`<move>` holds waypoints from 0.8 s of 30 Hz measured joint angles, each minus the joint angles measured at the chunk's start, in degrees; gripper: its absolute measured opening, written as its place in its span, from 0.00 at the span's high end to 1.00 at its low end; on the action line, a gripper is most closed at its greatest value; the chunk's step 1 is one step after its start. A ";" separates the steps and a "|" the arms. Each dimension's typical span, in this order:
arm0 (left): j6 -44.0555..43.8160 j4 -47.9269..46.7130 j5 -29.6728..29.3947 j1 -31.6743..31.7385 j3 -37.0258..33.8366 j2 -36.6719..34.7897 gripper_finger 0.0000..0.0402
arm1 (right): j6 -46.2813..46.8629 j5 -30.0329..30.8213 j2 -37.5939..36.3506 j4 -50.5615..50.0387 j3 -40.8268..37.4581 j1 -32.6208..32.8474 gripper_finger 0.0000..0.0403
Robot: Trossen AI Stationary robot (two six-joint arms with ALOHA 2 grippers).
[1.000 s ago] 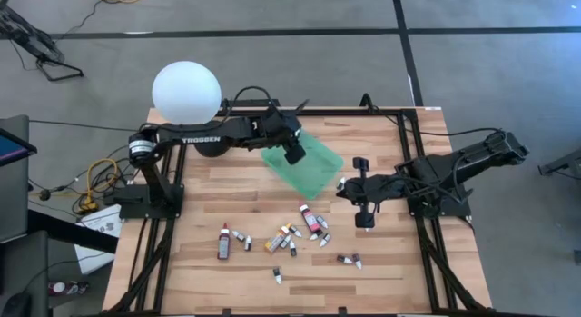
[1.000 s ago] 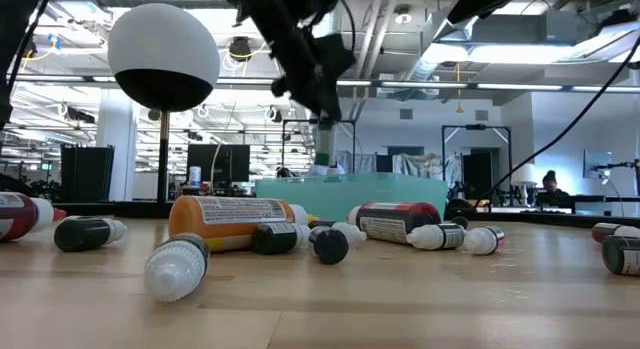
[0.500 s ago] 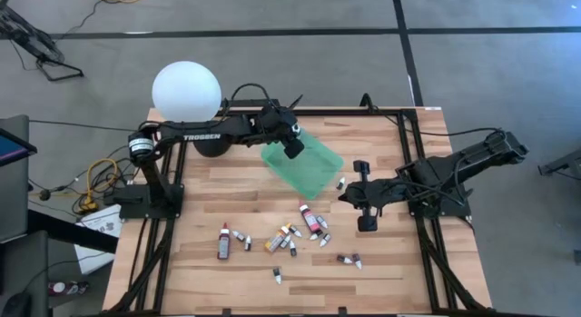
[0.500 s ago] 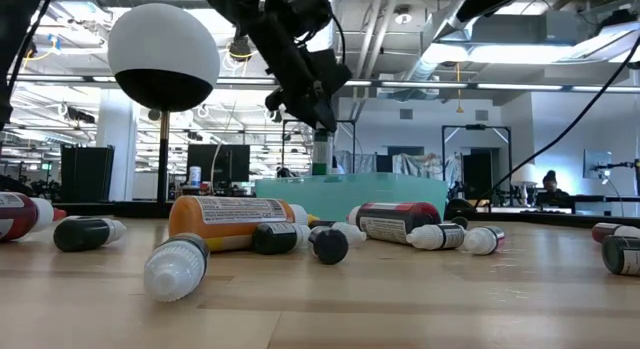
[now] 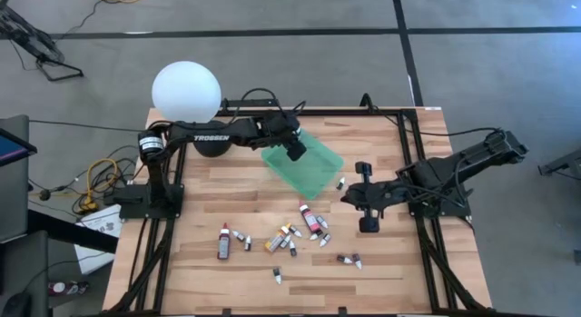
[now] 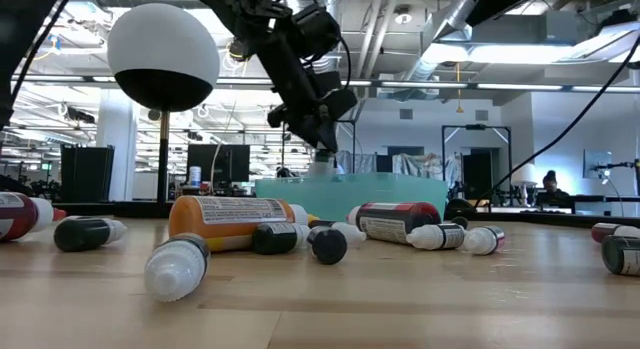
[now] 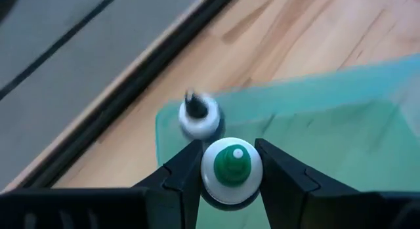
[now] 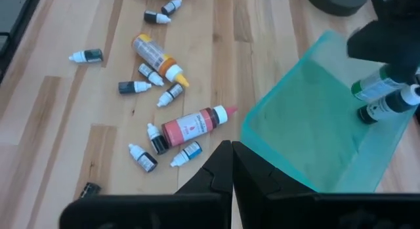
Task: Pick & Place food coloring
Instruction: Put the large green food coloring bottle into the green bin
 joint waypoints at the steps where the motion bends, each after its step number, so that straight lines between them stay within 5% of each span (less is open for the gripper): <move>1: -0.05 -0.26 0.00 0.12 -0.05 0.00 0.71 | 0.00 -0.02 0.00 0.08 0.02 0.11 1.00; 19: -1.22 0.62 -1.61 0.67 -0.07 1.90 0.71 | 0.06 -0.02 0.00 0.13 0.00 0.72 1.00; 24: -2.74 4.61 -2.33 0.89 -4.61 1.79 0.71 | 0.86 -0.02 0.00 0.11 0.00 0.72 1.00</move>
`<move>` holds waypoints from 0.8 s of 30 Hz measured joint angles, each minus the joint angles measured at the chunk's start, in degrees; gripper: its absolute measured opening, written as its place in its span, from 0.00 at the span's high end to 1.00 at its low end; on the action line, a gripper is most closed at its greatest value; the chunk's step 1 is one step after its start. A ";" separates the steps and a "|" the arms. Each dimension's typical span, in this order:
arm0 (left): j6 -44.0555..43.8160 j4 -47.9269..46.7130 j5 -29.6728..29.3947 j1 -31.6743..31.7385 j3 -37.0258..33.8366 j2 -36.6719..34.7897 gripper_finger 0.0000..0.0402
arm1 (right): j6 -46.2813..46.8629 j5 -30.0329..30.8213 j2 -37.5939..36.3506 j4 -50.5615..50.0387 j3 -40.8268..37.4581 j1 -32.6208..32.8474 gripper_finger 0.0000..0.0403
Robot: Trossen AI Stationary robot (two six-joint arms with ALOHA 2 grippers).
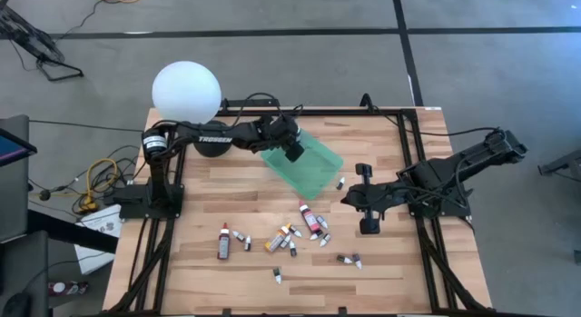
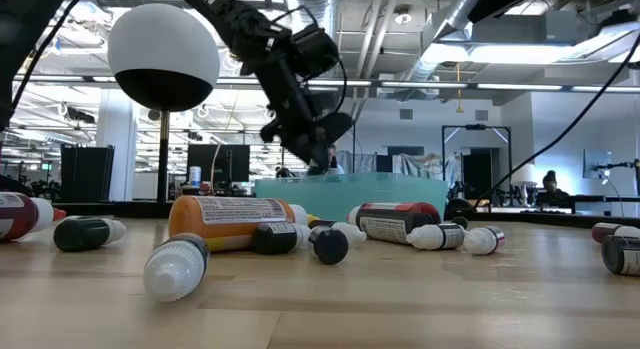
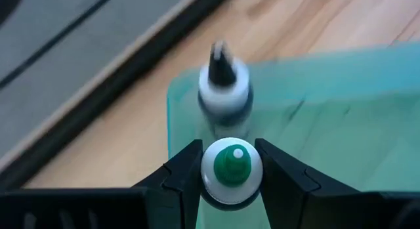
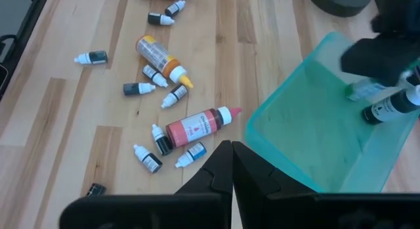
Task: Pick & Place food coloring
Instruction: Put the large green food coloring bottle into the green bin
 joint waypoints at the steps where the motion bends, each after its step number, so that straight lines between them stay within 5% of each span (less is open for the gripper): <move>1: -0.50 0.14 0.33 0.12 -0.74 0.00 0.71 | 0.01 0.02 0.00 0.02 0.02 0.00 1.00; 10: -1.44 8.64 1.27 0.25 -4.41 -0.10 0.71 | 0.01 0.02 0.00 0.02 0.00 -0.13 1.00; 24: -1.30 9.72 -0.92 0.28 -4.45 -0.04 0.71 | 0.10 0.02 0.00 0.02 0.00 -0.13 1.00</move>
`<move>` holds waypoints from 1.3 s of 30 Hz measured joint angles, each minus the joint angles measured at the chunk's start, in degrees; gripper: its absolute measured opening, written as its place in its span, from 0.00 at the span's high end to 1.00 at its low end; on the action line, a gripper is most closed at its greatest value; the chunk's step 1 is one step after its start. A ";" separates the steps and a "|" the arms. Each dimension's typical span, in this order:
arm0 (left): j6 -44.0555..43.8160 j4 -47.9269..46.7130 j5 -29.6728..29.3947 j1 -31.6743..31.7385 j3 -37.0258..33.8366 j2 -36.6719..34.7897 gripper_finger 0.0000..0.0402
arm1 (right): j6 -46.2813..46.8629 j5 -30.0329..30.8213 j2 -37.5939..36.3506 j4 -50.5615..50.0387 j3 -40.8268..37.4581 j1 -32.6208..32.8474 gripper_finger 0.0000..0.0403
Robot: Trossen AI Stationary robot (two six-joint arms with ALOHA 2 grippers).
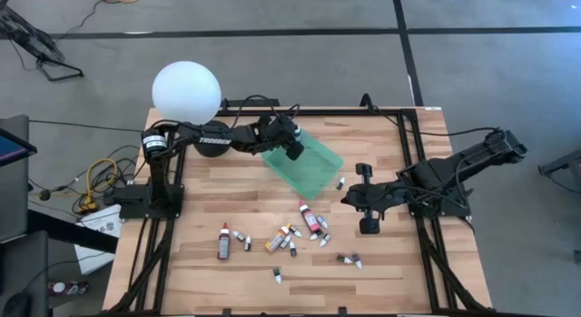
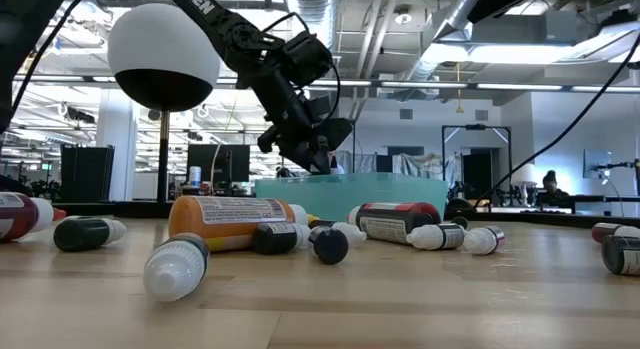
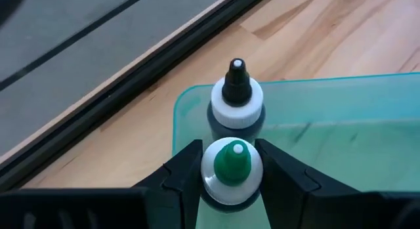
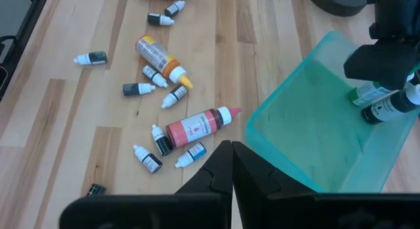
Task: Pick & Place food coloring
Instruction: Put the large green food coloring bottle into the green bin
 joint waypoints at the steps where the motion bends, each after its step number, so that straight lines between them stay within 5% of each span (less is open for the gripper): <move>1: 0.00 0.00 0.33 0.00 0.00 0.00 0.71 | 0.00 0.00 0.00 0.00 0.00 0.00 1.00; 17: -0.02 -0.44 -0.77 0.00 0.00 0.02 0.58 | 0.55 0.00 0.00 0.00 0.00 0.00 1.00; 39: 2.83 0.07 -1.22 -1.25 0.02 -2.81 0.58 | 0.55 0.00 0.00 0.13 0.00 0.00 1.00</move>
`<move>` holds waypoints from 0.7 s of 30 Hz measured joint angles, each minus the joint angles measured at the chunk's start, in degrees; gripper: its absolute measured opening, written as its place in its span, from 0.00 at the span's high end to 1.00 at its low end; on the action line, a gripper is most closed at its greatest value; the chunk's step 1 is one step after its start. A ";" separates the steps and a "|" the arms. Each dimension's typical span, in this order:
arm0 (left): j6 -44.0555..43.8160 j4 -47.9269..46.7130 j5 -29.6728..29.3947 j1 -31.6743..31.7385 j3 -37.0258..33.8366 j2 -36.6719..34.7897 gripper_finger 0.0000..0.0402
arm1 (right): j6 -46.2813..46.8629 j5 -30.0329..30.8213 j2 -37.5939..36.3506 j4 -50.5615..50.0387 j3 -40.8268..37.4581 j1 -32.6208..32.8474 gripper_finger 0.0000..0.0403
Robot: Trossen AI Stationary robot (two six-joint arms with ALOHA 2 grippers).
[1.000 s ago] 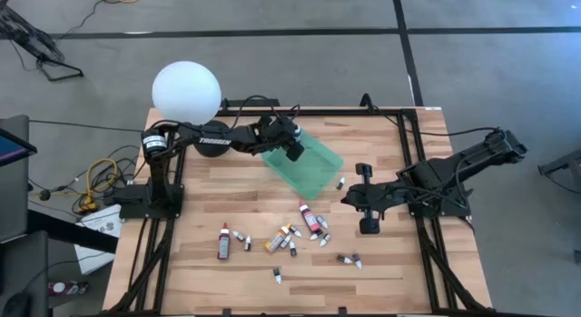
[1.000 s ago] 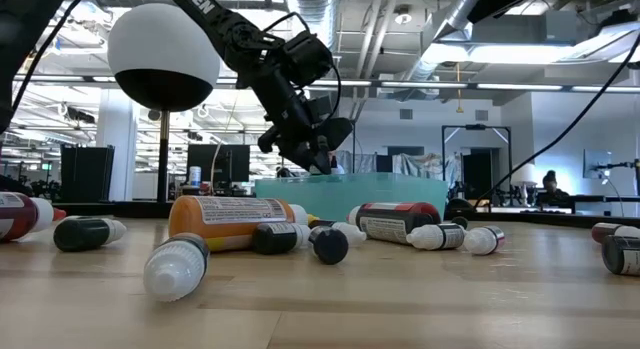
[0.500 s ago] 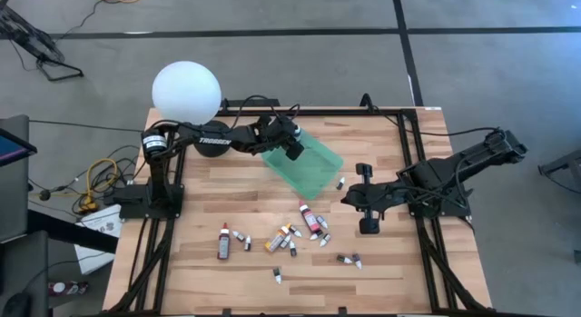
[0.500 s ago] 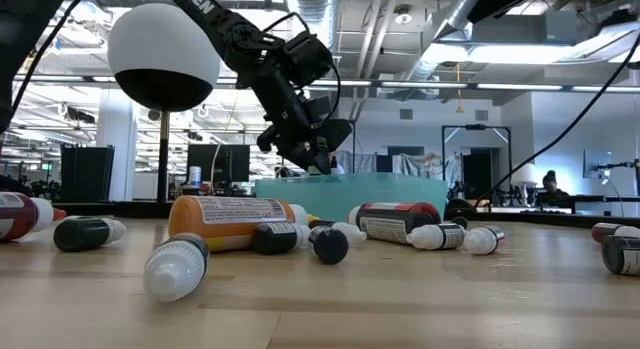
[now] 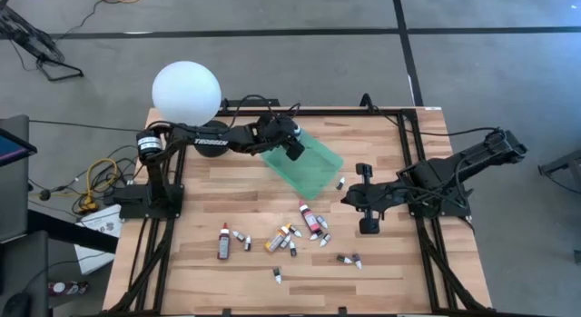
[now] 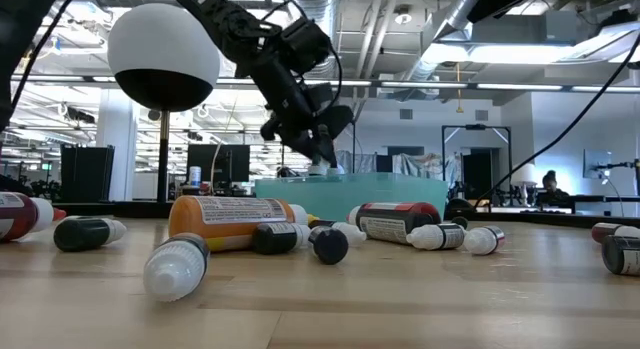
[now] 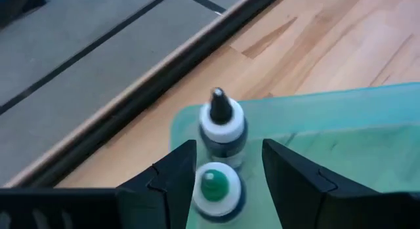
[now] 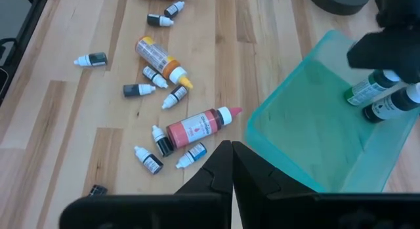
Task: Pick & Place food coloring
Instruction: Put the large green food coloring bottle into the green bin, then put the large red food coloring bottle into the green bin
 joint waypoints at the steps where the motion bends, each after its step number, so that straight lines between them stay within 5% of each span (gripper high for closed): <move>1: 0.27 0.01 -0.15 0.00 0.00 -0.55 0.58 | 0.00 0.02 0.00 0.28 0.01 0.00 1.00; 11: 3.42 -2.24 -1.32 -1.00 0.00 -8.42 0.58 | -0.05 0.02 -0.02 1.21 0.01 0.00 1.00; 21: 11.20 -14.27 6.77 -7.23 0.02 -28.07 0.58 | -0.07 0.02 -0.02 1.21 0.00 0.00 1.00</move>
